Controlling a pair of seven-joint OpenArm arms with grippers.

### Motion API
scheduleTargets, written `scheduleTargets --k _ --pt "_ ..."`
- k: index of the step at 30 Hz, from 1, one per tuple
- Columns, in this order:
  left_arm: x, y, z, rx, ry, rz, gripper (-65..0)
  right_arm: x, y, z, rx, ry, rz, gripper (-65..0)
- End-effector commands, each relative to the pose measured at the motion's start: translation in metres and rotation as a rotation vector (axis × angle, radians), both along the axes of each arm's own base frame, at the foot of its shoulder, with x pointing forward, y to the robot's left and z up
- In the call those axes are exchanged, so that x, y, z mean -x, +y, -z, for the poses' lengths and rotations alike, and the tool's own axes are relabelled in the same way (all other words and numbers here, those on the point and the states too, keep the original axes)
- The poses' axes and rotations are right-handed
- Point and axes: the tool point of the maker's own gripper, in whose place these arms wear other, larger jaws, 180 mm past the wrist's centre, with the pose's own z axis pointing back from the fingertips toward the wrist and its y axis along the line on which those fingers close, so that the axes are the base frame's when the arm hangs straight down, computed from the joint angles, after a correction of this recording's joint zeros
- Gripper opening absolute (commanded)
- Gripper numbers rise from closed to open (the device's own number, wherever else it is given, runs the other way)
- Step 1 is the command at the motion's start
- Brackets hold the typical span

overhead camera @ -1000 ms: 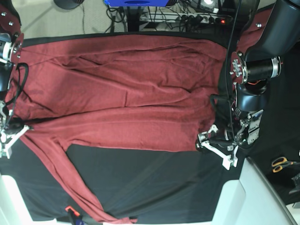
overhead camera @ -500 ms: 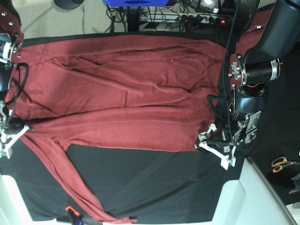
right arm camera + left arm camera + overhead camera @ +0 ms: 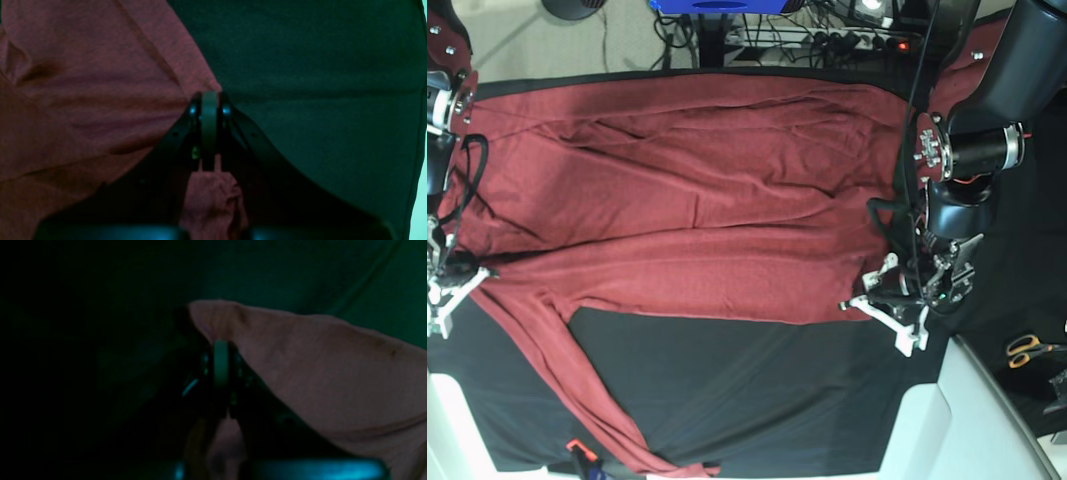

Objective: Fold the T-shirt properly
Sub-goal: 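Drag the held side edge with the left gripper toward the right gripper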

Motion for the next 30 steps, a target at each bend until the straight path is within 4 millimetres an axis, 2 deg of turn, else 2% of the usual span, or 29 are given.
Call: scheduleTargets --k 1,6,11,15,18,22,30 --pt "-0.028 0.007 -0.029 -0.012 -0.086 -0.005 -65.0 -0.018 -0.012 -0.024 0.025 -0.069 0.006 -64.8" --pt "-0.049 0.010 -0.058 -0.037 -0.174 0.007 -65.0 -0.026 -0.011 -0.030 0.029 -0.121 -0.005 -64.8" --pt "-0.055 0.009 -0.071 -0.045 -0.183 0.023 -65.0 -0.028 -0.015 -0.035 0.037 -0.130 -0.004 -64.8" --pt "-0.065 0.010 -0.092 -0.064 -0.231 0.036 -65.0 -0.044 -0.014 -0.065 0.077 -0.213 -0.026 -64.8" --pt "-0.067 0.011 -0.100 -0.065 -0.238 0.041 -65.0 -0.049 -0.015 -0.075 0.090 -0.240 -0.032 -64.8" --pt "-0.071 0.011 -0.113 -0.076 -0.255 0.051 -65.0 -0.051 -0.014 -0.077 0.091 -0.243 -0.033 -64.8" --pt "-0.065 0.012 -0.122 -0.106 -0.300 0.066 -65.0 -0.051 -0.014 -0.077 0.090 -0.244 -0.032 -64.8"
